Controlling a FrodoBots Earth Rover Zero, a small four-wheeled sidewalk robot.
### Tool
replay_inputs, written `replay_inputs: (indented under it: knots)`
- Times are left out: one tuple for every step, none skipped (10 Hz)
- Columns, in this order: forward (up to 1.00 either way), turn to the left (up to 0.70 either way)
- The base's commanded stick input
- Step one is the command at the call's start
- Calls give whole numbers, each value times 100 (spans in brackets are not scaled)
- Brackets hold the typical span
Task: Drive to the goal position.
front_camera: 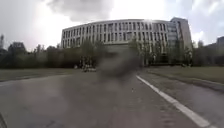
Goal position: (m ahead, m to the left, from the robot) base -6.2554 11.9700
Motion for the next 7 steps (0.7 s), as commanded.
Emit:
replay_inputs:
  knots:
    - [70,0]
    - [70,0]
    - [70,0]
    - [70,0]
    - [70,0]
    - [70,0]
    - [70,0]
